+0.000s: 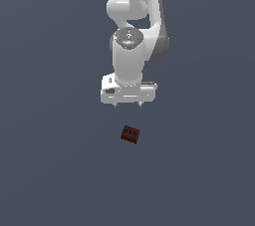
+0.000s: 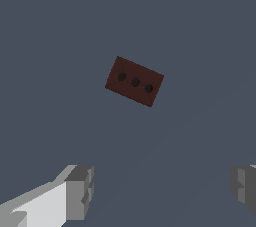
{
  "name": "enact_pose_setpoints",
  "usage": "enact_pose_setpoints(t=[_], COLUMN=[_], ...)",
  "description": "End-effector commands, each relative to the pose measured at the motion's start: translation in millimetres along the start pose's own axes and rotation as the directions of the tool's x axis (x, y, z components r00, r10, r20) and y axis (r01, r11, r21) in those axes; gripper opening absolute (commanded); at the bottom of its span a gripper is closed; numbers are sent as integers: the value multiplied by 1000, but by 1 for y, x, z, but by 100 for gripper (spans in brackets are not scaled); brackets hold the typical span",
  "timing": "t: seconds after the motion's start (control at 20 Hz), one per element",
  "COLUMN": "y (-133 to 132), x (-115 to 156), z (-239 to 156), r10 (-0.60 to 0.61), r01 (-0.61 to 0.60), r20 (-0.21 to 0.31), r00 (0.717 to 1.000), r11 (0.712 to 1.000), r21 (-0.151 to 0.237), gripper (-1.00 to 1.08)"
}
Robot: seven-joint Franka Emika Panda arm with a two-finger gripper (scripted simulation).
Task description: Pick up the object and move it to a goal position.
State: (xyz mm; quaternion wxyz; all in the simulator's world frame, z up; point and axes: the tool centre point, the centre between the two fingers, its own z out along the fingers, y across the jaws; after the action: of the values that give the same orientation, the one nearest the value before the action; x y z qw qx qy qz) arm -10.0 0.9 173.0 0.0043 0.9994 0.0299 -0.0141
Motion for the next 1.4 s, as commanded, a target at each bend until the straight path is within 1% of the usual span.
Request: enact_pose_setpoints(t=[0.0, 0.4, 0.55, 0.7, 0.85, 1.0, 1.15, 1.35], y=[0, -1, -1, -1, -2, -3, -4, -5], x=[1, 8, 12, 17, 22, 28, 33, 40], z=[1, 9, 13, 19, 26, 33, 40, 49], r10=[-11, -114, -176, -249, -331, -412, -489, -586], r01=[11, 114, 176, 249, 331, 412, 489, 586], r20=[0, 0, 0, 1, 1, 1, 1, 0], r00=[1000, 993, 984, 968, 943, 911, 872, 810], r11=[1000, 993, 984, 968, 943, 911, 872, 810], r21=[-1, -6, -8, -11, -13, -14, -15, -16], gripper=[100, 100, 100, 100, 100, 100, 100, 100])
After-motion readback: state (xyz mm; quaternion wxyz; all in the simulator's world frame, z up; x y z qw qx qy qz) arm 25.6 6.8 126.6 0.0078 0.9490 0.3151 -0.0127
